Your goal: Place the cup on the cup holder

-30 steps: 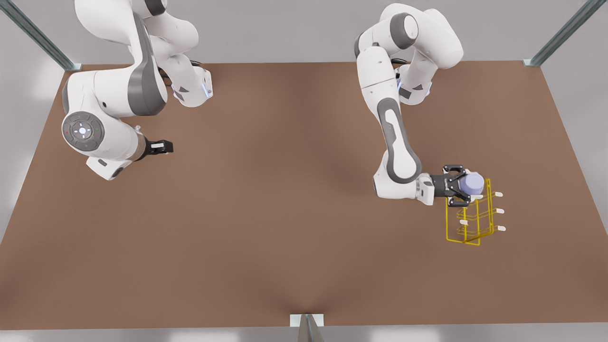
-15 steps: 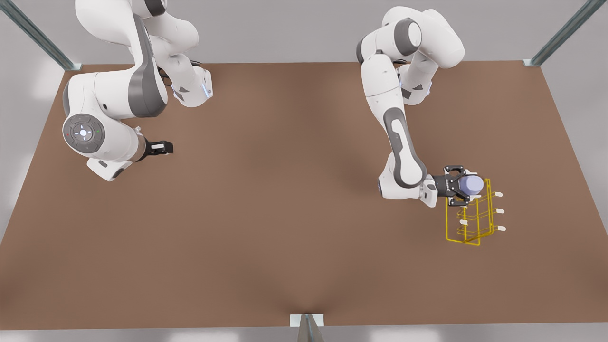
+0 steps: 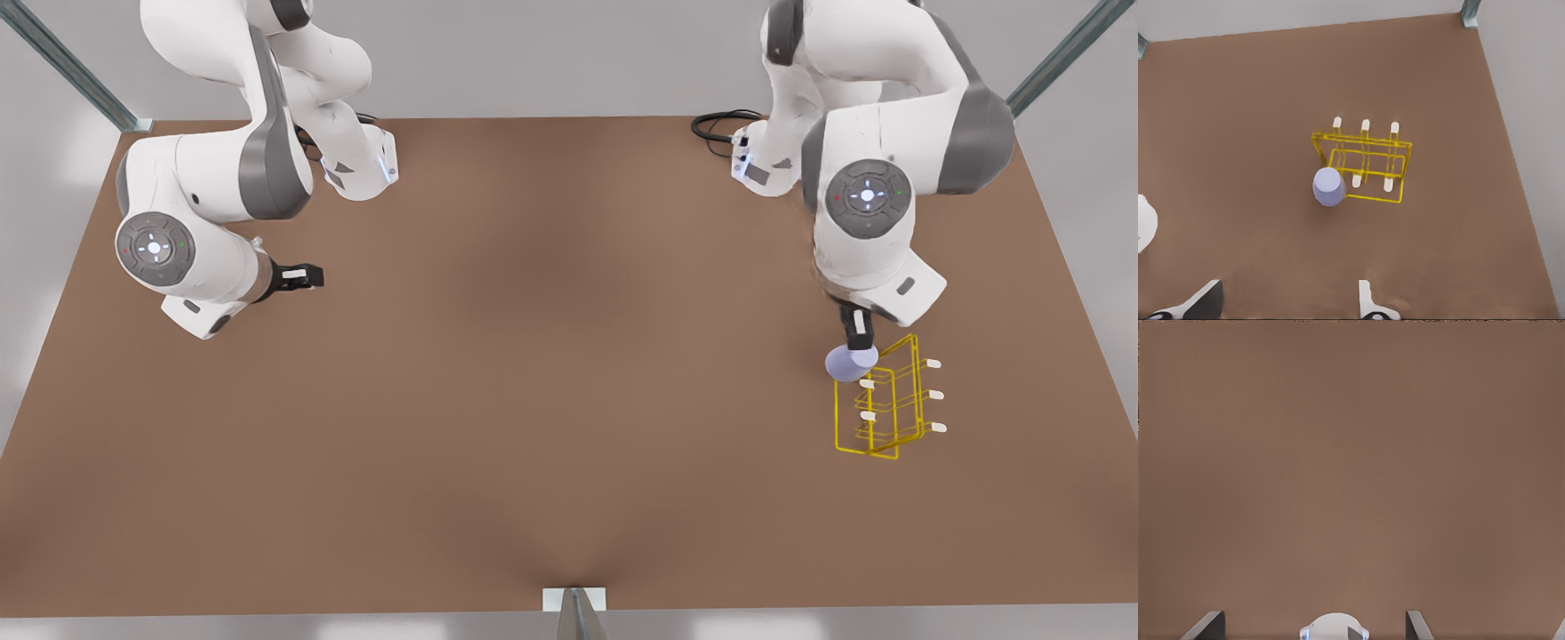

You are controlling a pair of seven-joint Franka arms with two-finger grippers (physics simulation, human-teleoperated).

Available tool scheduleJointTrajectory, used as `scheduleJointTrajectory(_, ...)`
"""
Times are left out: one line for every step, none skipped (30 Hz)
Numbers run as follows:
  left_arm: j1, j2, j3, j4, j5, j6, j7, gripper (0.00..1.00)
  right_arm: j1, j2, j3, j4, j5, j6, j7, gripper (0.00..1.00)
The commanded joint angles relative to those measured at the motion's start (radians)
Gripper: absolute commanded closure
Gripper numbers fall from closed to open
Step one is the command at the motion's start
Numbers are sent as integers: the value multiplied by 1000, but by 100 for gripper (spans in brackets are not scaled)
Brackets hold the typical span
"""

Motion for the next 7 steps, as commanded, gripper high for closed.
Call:
scheduleJointTrajectory(336, -116, -425, -74, -6, -78, 1708, 0, -3, -1, -22, 8, -1, 25, -6, 0)
scheduleJointTrajectory(358, -181, -423, -192, -28, 69, 1550, 0, -2, -1, -31, 8, 1, 28, -10, 0)
scheduleJointTrajectory(361, -161, -419, -173, -33, 39, 1539, 0, -2, -3, -31, 8, 2, 28, -10, 0)
scheduleJointTrajectory(399, -160, -419, -162, -39, -15, 1539, 0, -2, -3, -31, 8, 2, 28, -13, 0)
scheduleJointTrajectory(427, -155, -417, -160, -63, -17, 1541, 0, -2, -4, -31, 8, 4, 28, -13, 0)
scheduleJointTrajectory(431, -144, -419, -160, -69, -18, 1541, 0, -2, -6, -31, 8, 4, 28, -13, 0)
scheduleJointTrajectory(431, -144, -419, -160, -79, -21, 1541, 0, -2, -7, -31, 8, 2, 28, -13, 0)
